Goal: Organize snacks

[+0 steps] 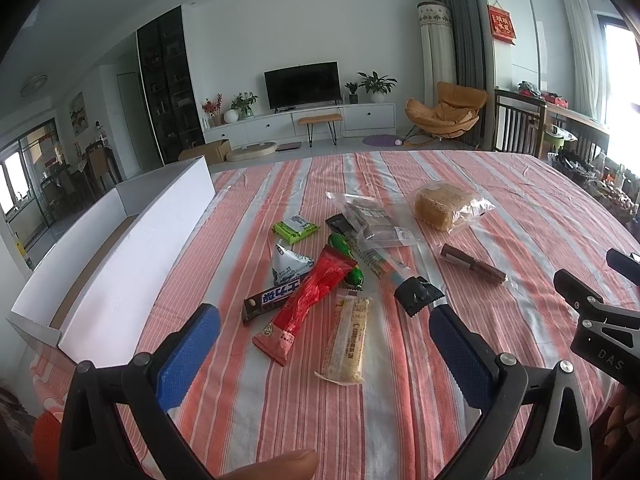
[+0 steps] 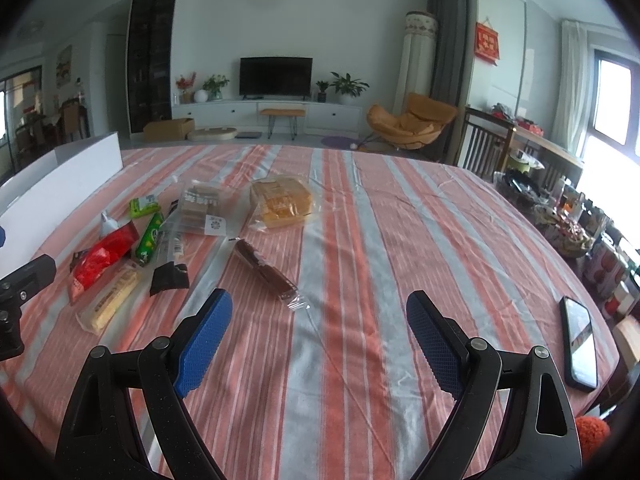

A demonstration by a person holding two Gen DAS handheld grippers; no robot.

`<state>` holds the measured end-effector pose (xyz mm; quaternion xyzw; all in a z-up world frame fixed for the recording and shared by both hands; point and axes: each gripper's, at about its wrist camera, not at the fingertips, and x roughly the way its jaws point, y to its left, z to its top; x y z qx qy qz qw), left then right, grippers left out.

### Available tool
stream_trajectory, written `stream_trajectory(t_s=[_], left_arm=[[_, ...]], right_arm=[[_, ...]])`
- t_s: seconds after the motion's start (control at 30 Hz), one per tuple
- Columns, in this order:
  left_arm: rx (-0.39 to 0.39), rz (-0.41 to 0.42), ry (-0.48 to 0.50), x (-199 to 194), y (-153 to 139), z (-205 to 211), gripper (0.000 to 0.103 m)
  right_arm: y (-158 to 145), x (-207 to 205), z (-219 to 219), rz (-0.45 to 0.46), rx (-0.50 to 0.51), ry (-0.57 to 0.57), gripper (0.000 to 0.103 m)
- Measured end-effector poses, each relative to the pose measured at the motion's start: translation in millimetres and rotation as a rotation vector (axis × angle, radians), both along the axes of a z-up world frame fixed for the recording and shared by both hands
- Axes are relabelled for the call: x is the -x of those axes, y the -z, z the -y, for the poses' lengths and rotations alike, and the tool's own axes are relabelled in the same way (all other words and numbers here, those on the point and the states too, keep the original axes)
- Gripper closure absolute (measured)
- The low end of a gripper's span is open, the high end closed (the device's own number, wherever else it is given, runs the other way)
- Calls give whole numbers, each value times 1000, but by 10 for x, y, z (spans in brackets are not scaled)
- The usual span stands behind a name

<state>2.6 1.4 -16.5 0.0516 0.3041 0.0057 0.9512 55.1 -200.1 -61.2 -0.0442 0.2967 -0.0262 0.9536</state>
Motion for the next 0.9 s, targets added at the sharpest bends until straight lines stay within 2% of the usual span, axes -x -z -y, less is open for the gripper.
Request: stream_trajectory(t_s=[0.9], left_arm=[[14, -46, -9, -72, 81, -50, 0]], right_arm=[[52, -7, 27, -18, 6, 1, 12]])
